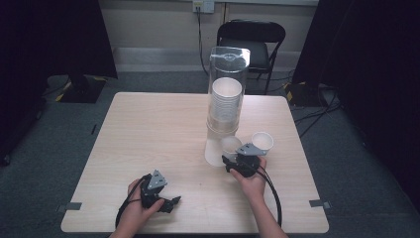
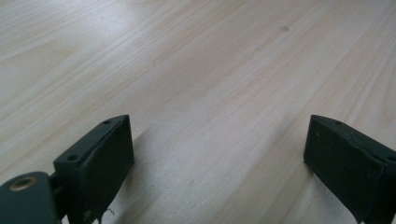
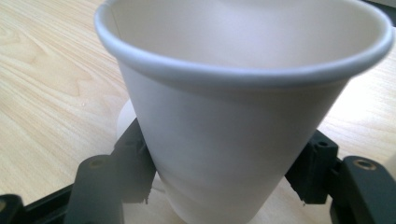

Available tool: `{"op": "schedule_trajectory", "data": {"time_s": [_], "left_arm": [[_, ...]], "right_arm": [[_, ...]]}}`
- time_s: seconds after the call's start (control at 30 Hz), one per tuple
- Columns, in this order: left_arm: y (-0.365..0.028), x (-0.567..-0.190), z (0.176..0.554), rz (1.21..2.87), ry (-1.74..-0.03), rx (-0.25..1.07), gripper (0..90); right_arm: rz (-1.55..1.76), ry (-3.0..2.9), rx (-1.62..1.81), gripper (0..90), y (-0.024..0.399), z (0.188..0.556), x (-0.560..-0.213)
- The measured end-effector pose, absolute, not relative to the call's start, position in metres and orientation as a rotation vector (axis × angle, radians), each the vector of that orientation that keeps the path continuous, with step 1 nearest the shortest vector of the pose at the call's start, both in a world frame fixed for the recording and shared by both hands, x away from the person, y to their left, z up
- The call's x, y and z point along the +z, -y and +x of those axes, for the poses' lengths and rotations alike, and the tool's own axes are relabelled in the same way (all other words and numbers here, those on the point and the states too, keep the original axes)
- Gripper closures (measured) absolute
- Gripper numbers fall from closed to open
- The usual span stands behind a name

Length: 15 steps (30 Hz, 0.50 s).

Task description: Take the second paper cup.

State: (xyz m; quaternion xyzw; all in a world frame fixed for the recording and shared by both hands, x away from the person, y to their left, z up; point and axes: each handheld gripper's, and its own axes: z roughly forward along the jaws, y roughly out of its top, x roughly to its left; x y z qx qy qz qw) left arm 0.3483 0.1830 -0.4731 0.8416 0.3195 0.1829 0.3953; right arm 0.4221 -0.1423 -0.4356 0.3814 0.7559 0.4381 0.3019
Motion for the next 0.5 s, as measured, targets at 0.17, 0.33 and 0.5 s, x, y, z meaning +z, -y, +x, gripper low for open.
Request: {"op": "schedule_trajectory", "data": {"time_s": [0.17, 0.33, 0.5], "left_arm": [[-0.183, -0.473, 0.348, 2.133, -0.810, 0.464, 7.9], [-0.183, -0.473, 0.348, 2.134, -0.810, 0.463, 7.9], [-0.183, -0.473, 0.348, 2.134, -0.809, 0.464, 7.9]], "right_arm": [[1.007, -2.019, 1.146, 34.9, 0.147, 0.418, -0.437], [1.022, -2.034, 1.157, 34.6, 0.152, 0.412, -0.442], [0.992, -2.045, 1.176, 34.3, 0.150, 0.405, -0.438]]}}
